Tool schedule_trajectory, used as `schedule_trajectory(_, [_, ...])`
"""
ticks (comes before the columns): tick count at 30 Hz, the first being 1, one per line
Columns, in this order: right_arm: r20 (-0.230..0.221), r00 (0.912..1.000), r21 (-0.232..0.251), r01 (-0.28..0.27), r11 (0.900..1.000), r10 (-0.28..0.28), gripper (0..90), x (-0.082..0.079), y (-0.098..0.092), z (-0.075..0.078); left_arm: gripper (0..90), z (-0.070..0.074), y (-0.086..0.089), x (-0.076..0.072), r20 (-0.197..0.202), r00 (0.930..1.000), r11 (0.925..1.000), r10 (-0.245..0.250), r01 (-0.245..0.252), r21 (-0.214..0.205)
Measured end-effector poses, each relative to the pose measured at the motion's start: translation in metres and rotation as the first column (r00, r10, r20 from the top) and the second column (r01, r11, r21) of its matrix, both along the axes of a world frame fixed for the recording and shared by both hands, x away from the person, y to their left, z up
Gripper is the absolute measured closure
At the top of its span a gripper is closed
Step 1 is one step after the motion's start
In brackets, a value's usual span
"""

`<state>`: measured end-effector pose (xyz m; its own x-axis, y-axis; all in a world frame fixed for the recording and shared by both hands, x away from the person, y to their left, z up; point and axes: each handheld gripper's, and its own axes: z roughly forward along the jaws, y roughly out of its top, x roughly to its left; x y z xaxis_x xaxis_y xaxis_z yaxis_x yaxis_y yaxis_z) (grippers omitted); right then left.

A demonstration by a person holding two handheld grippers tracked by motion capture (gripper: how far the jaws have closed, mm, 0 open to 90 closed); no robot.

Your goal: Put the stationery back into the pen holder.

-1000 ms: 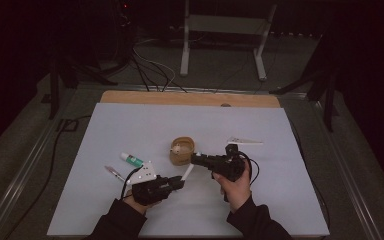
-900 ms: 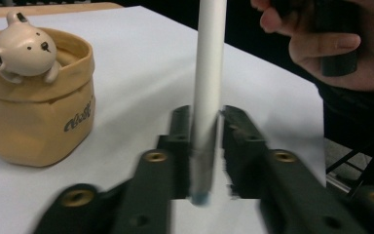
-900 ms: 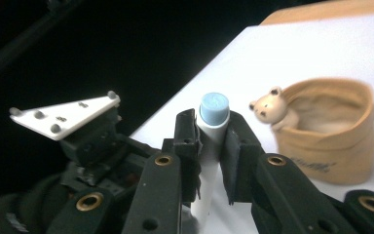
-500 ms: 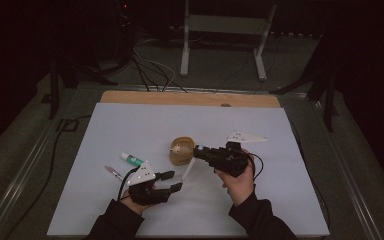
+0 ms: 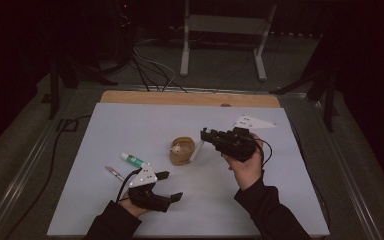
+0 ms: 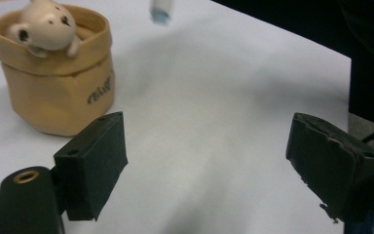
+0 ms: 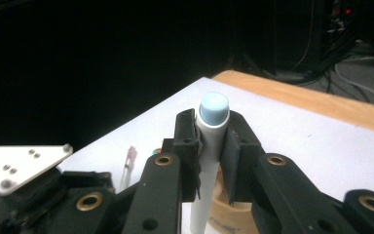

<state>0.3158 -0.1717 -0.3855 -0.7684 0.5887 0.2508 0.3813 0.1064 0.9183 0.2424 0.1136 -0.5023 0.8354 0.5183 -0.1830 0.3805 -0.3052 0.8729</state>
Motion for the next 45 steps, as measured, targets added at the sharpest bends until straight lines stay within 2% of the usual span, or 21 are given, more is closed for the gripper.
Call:
schedule_trajectory(4, [0.029, 0.9996, -0.012, 0.007, 0.9999, -0.007, 78.6, 0.006, 0.001, 0.006, 2.9, -0.003, -0.002, -0.002, -0.006, 0.9997, 0.9997, -0.022, 0.022, 0.009])
schedule_trajectory(7, [0.042, 0.9991, -0.021, 0.011, 0.9997, -0.01, 78.6, 0.012, 0.002, 0.009, 0.5, -0.005, -0.003, -0.002, -0.003, 0.9996, 0.9996, -0.028, 0.028, 0.01])
schedule_trajectory(11, [0.044, 0.9989, -0.029, 0.018, 0.9994, -0.017, 78.5, 0.02, 0.003, 0.009, 0.5, -0.006, -0.001, -0.003, 0.022, 0.9996, 0.9999, -0.016, 0.016, 0.003])
schedule_trajectory(16, [0.049, 0.9986, -0.041, 0.022, 0.9989, -0.02, 78.5, 0.029, 0.007, 0.005, 0.4, -0.005, 0.002, -0.004, 0.019, 0.9997, 0.9999, -0.017, 0.017, -0.001])
schedule_trajectory(21, [0.055, 0.9982, -0.051, 0.026, 0.9983, -0.024, 78.4, 0.038, 0.013, 0.001, 0.4, -0.006, 0.004, -0.006, 0.038, 0.9992, 0.9999, -0.015, 0.015, 0.001])
schedule_trajectory(30, [0.081, 0.9965, -0.112, 0.032, 0.9932, -0.023, 78.2, 0.052, 0.027, -0.006, 0.5, -0.006, 0.007, -0.009, 0.049, 0.9987, 0.9997, -0.013, 0.014, -0.018])
schedule_trajectory(35, [0.068, 0.9974, -0.12, 0.031, 0.9923, -0.023, 78.0, 0.059, 0.031, -0.011, 0.5, -0.007, 0.009, -0.01, 0.043, 0.9989, 0.9996, -0.016, 0.017, -0.023])
schedule_trajectory(40, [0.025, 0.9996, -0.116, 0.017, 0.9931, -0.014, 77.8, 0.065, 0.034, -0.017, 0.5, -0.007, 0.012, -0.011, 0.046, 0.9989, 0.9998, -0.009, 0.009, -0.02])
schedule_trajectory(45, [0.0, 0.9999, -0.111, 0.015, 0.9938, -0.015, 77.7, 0.069, 0.036, -0.022, 0.5, -0.007, 0.014, -0.011, 0.045, 0.999, 0.9996, -0.009, 0.01, -0.025])
